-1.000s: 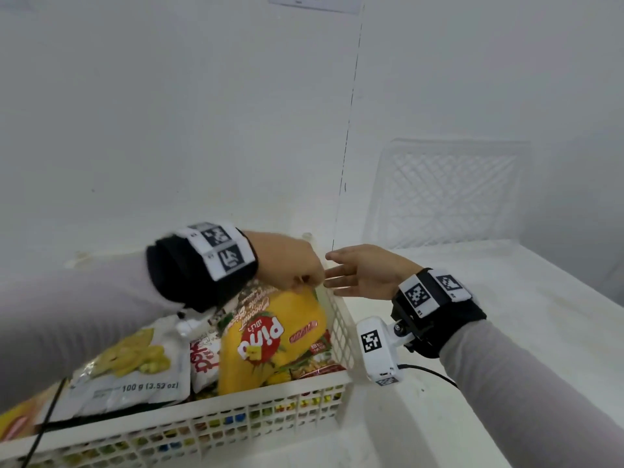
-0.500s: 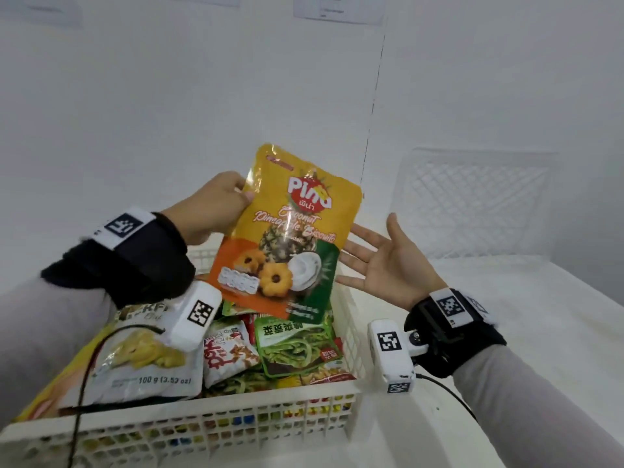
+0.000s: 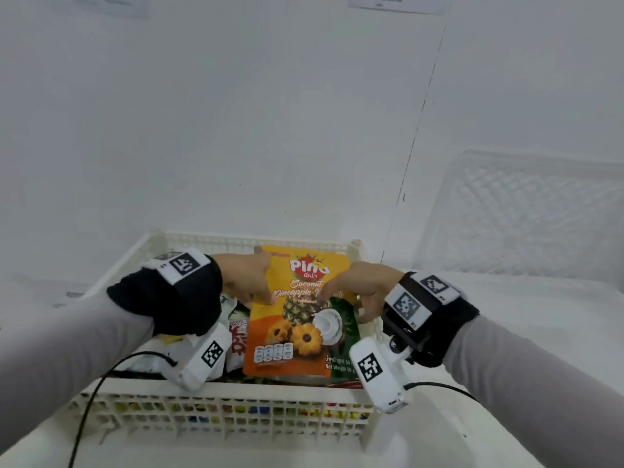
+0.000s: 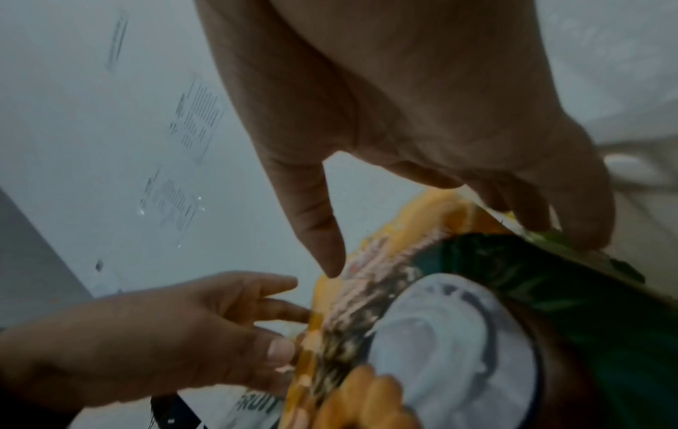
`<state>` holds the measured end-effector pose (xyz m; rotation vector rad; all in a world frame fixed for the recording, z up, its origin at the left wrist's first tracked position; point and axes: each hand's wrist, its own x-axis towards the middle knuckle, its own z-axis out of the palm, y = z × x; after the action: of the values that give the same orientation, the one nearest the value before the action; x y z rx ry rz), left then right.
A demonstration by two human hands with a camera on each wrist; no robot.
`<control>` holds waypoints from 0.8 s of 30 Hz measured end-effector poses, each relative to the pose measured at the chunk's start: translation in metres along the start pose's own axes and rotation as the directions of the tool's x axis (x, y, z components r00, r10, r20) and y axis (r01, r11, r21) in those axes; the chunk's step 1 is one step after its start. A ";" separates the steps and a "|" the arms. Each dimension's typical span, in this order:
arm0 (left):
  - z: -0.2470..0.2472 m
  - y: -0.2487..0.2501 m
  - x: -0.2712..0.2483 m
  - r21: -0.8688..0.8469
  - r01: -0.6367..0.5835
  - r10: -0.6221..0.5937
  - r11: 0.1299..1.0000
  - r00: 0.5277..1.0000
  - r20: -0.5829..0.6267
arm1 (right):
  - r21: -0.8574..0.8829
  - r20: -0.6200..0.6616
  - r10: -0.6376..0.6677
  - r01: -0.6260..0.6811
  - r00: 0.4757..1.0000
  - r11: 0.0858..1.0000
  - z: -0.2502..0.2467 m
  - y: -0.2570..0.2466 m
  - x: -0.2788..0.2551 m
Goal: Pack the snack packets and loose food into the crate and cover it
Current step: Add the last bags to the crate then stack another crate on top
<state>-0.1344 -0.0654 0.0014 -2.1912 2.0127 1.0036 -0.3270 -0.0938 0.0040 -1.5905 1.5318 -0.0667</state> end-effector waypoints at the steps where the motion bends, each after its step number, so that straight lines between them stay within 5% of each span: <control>1: 0.000 -0.009 -0.001 0.061 -0.010 0.010 0.998 1.000 0.008 | -0.022 0.007 -0.006 0.006 1.000 1.000 0.010 -0.005 0.002; 5: -0.027 -0.020 -0.015 0.397 -0.160 0.138 0.904 0.987 0.083 | 0.023 -0.074 -0.088 0.089 0.993 0.996 0.026 -0.013 -0.001; 7: -0.042 -0.021 -0.021 0.487 -0.164 0.108 0.858 0.984 0.141 | -0.027 -0.078 -0.197 0.196 0.977 0.980 0.025 -0.014 -0.003; 11: -0.051 -0.033 -0.022 0.674 -0.098 -0.052 0.732 0.978 0.200 | -0.503 0.088 -0.312 0.312 0.946 0.806 0.030 -0.027 -0.009; 16: -0.033 -0.047 -0.008 0.810 -0.074 -0.222 0.582 0.944 0.246 | -0.857 0.211 -0.125 0.245 0.969 0.453 0.042 -0.039 0.012; 24: -0.027 -0.067 -0.007 0.807 -0.144 -0.186 0.573 0.936 0.299 | -0.925 0.137 0.073 0.101 0.988 0.367 0.046 -0.050 0.036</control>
<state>-0.0623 -0.0581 -0.0014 -1.3809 1.7268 0.2633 -0.2526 -0.1065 -0.0114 -2.3963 1.4714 1.1286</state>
